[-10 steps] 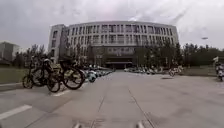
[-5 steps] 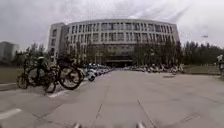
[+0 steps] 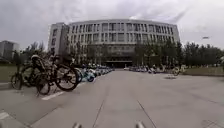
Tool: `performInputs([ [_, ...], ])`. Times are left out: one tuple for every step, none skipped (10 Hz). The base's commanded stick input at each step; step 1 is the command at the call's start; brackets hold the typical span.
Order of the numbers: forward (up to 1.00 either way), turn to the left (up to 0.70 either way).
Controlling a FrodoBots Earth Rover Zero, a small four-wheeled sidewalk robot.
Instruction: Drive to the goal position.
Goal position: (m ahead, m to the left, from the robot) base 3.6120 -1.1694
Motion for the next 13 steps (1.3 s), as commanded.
performInputs([
  [0.45, 0.00],
  [0.45, 0.00],
  [0.45, 0.00],
  [0.45, 0.00],
  [0.45, 0.00],
  [0.45, 0.00],
  [0.45, 0.00],
  [0.45, 0.00],
  [0.45, 0.00],
  [0.45, 0.00],
  [0.45, 0.00],
  [0.45, 0.00],
  [0.45, 0.00],
])
